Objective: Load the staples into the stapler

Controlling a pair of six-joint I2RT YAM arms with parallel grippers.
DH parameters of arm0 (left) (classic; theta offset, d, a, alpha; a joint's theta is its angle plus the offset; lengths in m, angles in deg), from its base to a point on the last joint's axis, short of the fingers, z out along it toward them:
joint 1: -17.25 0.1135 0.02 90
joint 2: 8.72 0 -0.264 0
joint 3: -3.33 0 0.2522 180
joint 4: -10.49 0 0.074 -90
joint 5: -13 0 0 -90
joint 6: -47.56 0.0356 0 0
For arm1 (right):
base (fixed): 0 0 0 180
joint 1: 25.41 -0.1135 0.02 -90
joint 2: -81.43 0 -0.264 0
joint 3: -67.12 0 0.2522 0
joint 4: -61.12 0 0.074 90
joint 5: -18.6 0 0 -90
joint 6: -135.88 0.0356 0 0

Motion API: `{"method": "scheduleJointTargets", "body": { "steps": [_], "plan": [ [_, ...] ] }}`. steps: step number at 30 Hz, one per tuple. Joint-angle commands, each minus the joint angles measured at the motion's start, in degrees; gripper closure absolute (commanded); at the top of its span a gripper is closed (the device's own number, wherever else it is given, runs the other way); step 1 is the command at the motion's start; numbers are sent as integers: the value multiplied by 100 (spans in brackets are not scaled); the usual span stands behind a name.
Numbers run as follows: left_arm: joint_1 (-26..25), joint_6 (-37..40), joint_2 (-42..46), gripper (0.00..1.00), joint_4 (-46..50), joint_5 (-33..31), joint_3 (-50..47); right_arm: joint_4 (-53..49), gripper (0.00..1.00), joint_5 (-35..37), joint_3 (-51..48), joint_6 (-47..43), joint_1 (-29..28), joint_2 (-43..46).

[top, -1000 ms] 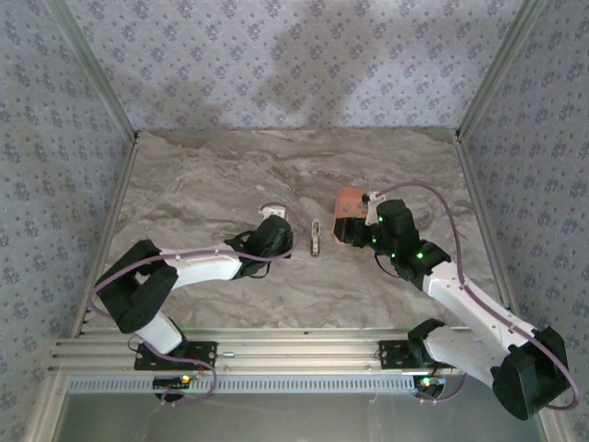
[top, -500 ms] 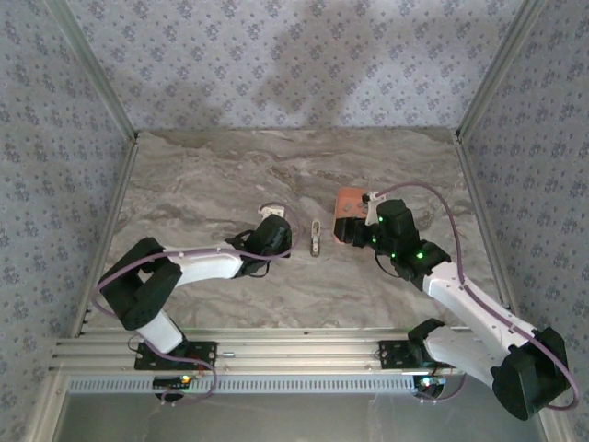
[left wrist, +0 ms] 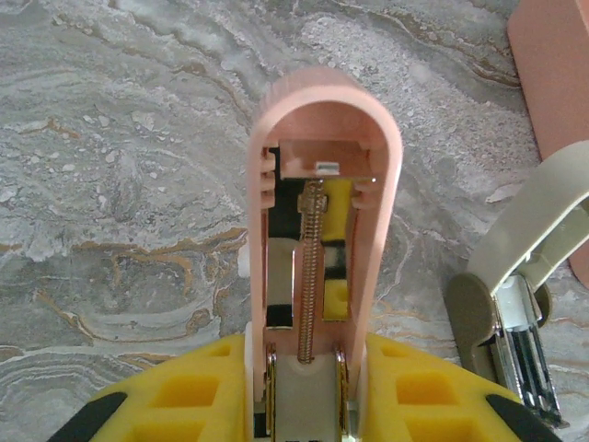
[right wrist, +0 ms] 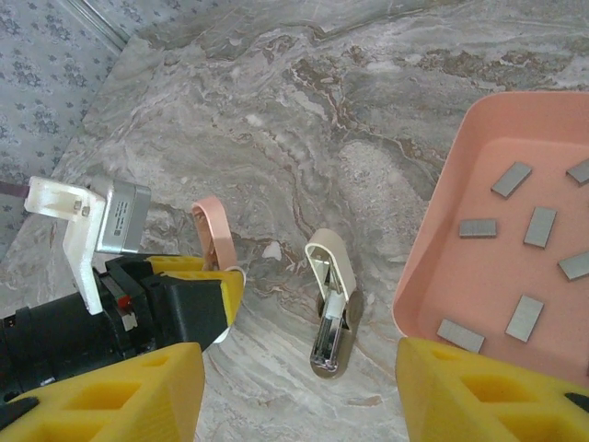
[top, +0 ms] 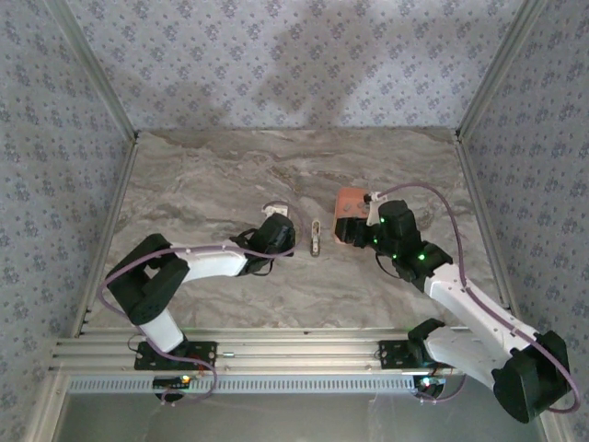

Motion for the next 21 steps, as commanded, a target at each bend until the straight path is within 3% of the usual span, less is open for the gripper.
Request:
{"method": "scheduleJointTargets", "body": {
  "steps": [1,21],
  "plan": [
    [21,-94,-194,85,-169,76,199,-14,42,-28,-68,60,33,94],
    [-90,-259,-623,74,55,118,611,-113,42,29,-117,76,49,211]
  ]
}}
